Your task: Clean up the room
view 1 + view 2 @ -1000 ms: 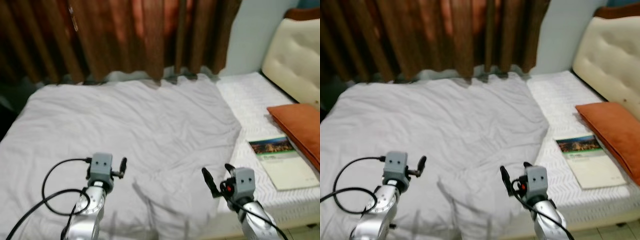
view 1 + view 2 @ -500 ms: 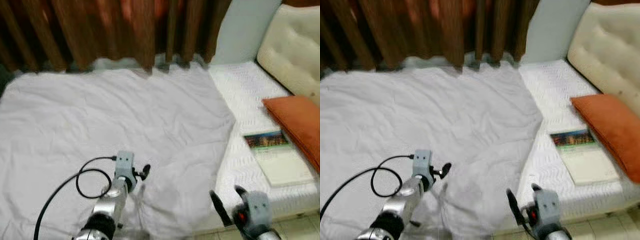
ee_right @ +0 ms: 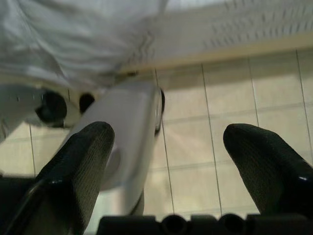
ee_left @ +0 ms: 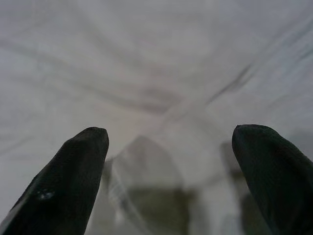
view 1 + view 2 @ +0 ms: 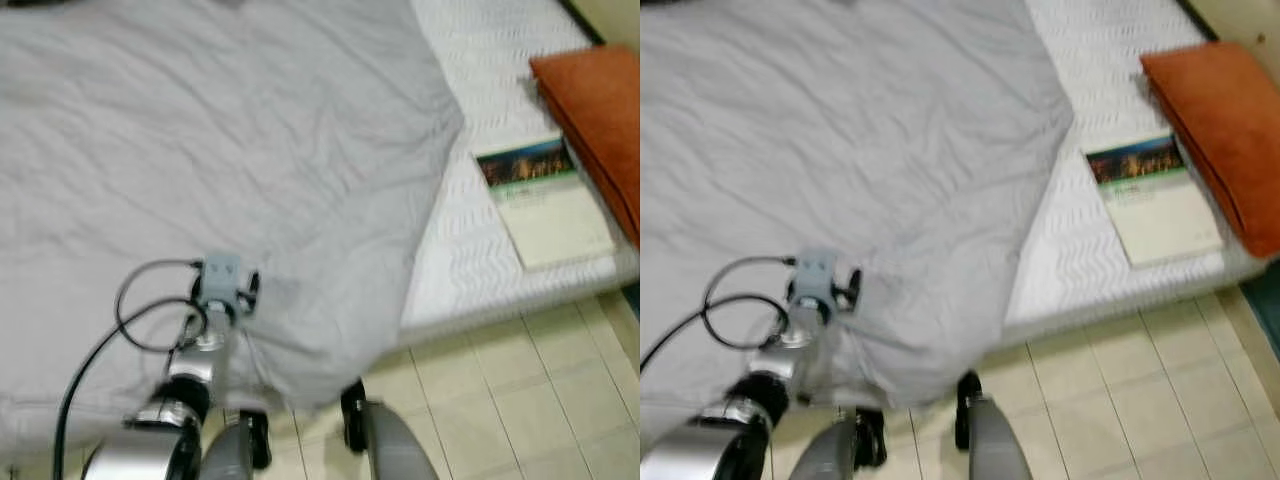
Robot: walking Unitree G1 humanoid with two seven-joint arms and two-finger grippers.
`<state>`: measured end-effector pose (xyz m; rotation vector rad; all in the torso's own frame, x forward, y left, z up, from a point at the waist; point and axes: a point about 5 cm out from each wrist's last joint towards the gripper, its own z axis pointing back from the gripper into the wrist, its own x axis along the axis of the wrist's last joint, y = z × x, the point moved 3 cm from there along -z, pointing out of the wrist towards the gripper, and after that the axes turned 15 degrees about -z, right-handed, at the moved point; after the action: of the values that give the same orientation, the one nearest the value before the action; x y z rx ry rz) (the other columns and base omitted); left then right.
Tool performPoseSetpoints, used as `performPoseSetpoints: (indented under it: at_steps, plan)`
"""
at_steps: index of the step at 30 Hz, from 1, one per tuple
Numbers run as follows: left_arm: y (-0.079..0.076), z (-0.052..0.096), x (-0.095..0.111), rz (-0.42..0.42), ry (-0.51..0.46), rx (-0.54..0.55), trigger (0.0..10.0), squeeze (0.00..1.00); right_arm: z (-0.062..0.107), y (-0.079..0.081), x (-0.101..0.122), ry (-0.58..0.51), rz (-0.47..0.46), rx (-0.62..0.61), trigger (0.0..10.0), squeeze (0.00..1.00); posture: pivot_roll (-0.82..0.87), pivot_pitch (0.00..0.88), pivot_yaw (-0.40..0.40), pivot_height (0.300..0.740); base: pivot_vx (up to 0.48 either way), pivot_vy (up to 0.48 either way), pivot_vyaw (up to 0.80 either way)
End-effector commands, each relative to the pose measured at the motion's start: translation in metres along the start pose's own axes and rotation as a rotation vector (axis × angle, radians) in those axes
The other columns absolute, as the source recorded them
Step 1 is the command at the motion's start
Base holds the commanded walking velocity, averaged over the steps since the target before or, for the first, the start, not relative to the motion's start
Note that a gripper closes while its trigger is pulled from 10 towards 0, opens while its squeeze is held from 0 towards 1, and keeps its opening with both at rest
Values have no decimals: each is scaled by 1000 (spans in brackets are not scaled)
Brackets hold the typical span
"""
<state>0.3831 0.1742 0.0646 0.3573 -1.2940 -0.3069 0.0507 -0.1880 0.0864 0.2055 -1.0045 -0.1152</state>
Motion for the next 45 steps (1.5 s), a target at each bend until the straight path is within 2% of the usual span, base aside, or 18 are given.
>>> performPoseSetpoints:
  at_steps: [1, 3, 5, 6, 8, 10, 11, 12, 16, 17, 29, 35, 36, 40, 41, 42, 43, 45]
  plan:
    - [4, 6, -27, 14, 95, 27, 10000, 0, 10, 2, -3, 46, -9, -17, 10000, 0, -407, 681, -60, 732, 0, 0, 0]
    - [7, 7, -31, 25, 109, 39, 10000, 0, 13, 3, -3, 50, -13, -18, 10000, 0, -406, 687, -59, 732, 0, 0, 0]
    - [2, 12, -47, 240, 182, 24, 10000, 0, 17, 4, -3, 59, -23, -26, 10000, 0, -395, 681, -55, 732, 0, 0, 0]
    - [2, 12, -47, 240, 182, 24, 10000, 0, 17, 4, -3, 59, -23, -26, 10000, 0, -395, 681, -55, 732, 0, 0, 0]
    - [-14, 15, -53, 492, 210, -43, 10000, 0, 18, 4, -4, 65, -28, -28, 10000, 0, -397, 670, -54, 732, 0, 0, 0]
    - [-20, 15, -49, 560, 194, -78, 10000, 0, 17, 4, -3, 64, -28, -30, 10000, 0, -399, 668, -53, 732, 0, 0, 0]
    - [-22, 14, -47, 583, 187, -83, 7255, 0, 17, 4, -3, 62, -27, -31, 10000, 0, -400, 668, -52, 732, 0, 0, 0]
    - [-24, 14, -44, 606, 180, -94, 0, 0, 17, 3, -3, 62, -26, -33, 10000, 0, -400, 668, -52, 732, 0, 0, 0]
    - [-37, 13, -32, 619, 128, -177, 0, 0, 16, 1, -4, 63, -26, -43, 10000, 0, -393, 658, -44, 732, 0, 0, 0]
    - [-44, 14, -29, 589, 120, -220, 0, 0, 15, 0, -5, 65, -26, -46, 10000, 0, -388, 657, -37, 732, 0, 0, 0]
    - [-55, 21, -42, 458, 167, -283, 0, 0, 11, 3, -10, 64, -36, -45, 10000, 0, -378, 645, -22, 732, 0, 0, 0]
    - [-66, 24, -34, 363, 96, -393, 0, 0, -22, 5, -13, 11, -50, -29, 10000, 0, -327, 555, 45, 732, 0, 0, 0]
    - [-74, 26, -28, 257, 63, -462, 0, 0, -38, 3, -7, -40, -59, -40, 10000, 0, -315, 503, 79, 732, 0, 0, 0]
    - [-82, 27, -23, 154, 40, -522, 0, 0, -58, -3, -1, -95, -70, -64, 10000, 0, -319, 438, 118, 732, 0, 0, 0]
    - [-85, 27, -21, 103, 33, -535, 3098, 0, -64, -5, 2, -114, -71, -72, 10000, 0, -320, 424, 127, 732, 0, 0, 0]
    - [-85, 27, -21, 103, 33, -535, 3098, 0, -64, -5, 2, -114, -71, -72, 10000, 0, -320, 424, 127, 732, 0, 0, 0]
    - [-87, 27, -20, 50, 28, -543, 10000, 0, -69, -7, 5, -127, -70, -78, 10000, 0, -324, 412, 132, 732, 0, 0, 0]
    - [-92, 26, -8, -11, -20, -550, 10000, 0, -82, -15, 10, -160, -65, -102, 10000, 0, -344, 337, 153, 732, 0, 0, 0]
